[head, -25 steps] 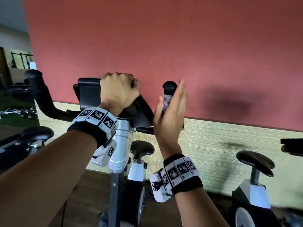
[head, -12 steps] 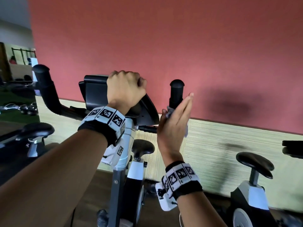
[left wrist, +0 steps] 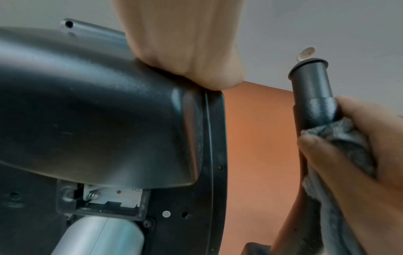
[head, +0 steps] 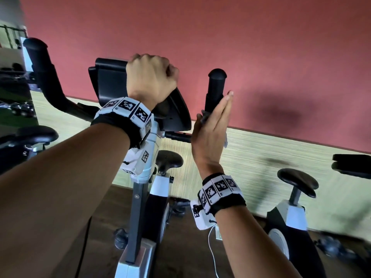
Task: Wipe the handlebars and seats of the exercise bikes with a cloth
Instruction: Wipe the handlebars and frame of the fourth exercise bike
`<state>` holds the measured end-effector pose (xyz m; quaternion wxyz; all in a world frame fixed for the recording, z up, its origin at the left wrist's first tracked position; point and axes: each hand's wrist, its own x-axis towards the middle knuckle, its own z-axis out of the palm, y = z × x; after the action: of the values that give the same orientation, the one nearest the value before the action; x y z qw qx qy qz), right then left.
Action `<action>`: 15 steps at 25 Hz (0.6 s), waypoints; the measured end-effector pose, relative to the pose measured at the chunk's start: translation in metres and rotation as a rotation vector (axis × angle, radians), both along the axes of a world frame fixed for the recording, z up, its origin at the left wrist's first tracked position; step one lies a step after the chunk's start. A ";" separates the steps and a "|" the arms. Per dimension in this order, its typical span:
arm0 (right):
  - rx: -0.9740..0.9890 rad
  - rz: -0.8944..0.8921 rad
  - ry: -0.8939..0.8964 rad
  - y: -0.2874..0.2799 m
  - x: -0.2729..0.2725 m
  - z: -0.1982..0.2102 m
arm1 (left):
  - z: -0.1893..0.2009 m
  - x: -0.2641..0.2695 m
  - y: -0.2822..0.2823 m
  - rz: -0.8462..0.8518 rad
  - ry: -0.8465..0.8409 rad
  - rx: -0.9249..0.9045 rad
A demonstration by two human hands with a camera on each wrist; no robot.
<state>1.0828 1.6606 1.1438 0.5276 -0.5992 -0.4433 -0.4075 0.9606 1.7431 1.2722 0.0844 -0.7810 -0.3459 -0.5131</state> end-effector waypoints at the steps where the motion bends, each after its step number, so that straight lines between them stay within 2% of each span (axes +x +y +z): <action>1: 0.015 0.037 0.001 0.001 -0.001 0.008 | 0.000 0.000 0.001 -0.001 0.000 0.000; 4: 0.132 0.138 0.002 0.001 -0.010 0.048 | 0.000 0.001 0.004 -0.003 0.003 0.019; 6: 0.137 0.153 0.015 0.002 -0.011 0.052 | 0.000 0.001 0.006 -0.003 0.008 0.021; 10: -0.037 0.084 0.056 0.001 0.000 0.003 | -0.001 0.001 0.008 -0.017 -0.013 0.012; 13: -0.244 0.210 0.283 -0.022 0.012 -0.042 | 0.000 0.001 0.006 -0.018 -0.021 0.003; 15: -0.329 0.250 0.323 -0.036 0.024 -0.074 | 0.001 0.002 0.003 -0.011 -0.024 0.005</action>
<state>1.1071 1.6242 1.0699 0.5334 -0.6748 -0.4840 -0.1606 0.9628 1.7464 1.2735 0.0792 -0.7765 -0.3411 -0.5238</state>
